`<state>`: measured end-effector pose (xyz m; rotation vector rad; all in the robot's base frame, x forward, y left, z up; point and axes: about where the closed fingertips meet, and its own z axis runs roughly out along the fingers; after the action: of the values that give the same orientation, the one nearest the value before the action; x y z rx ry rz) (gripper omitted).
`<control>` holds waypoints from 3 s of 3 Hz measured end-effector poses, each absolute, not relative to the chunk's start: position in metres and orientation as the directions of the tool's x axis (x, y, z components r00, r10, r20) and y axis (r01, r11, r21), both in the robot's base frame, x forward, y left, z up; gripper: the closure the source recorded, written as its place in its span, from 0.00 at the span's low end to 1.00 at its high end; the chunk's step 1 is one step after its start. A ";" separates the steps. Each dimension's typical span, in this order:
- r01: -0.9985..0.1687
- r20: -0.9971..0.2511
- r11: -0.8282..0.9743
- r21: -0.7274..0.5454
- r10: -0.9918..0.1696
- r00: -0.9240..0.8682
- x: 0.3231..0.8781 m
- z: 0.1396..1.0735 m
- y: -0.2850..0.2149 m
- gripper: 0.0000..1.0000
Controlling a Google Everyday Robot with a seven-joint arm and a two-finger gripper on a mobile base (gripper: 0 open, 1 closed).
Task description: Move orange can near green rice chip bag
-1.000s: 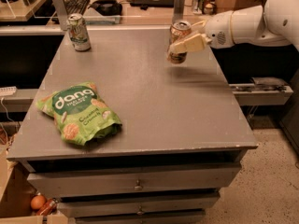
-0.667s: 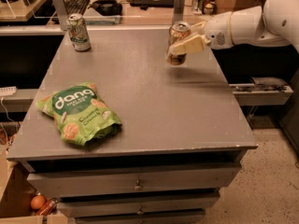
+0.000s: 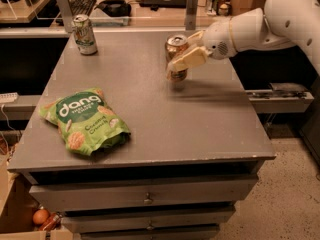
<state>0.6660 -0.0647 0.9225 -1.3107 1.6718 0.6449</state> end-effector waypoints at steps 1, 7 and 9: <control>-0.966 -0.853 0.241 -0.099 -0.521 -0.042 0.645 0.906 -0.045 1.00; -0.996 -0.898 -0.084 -0.005 -0.439 0.041 0.531 0.888 0.060 0.13; -0.998 -0.891 -0.058 -0.031 -0.450 0.054 0.535 0.898 0.043 0.00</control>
Offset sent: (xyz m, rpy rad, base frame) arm -0.0808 0.0634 -0.0339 -0.0271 0.1150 0.2062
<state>0.5345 0.0430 0.8977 -1.6054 1.4860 0.9540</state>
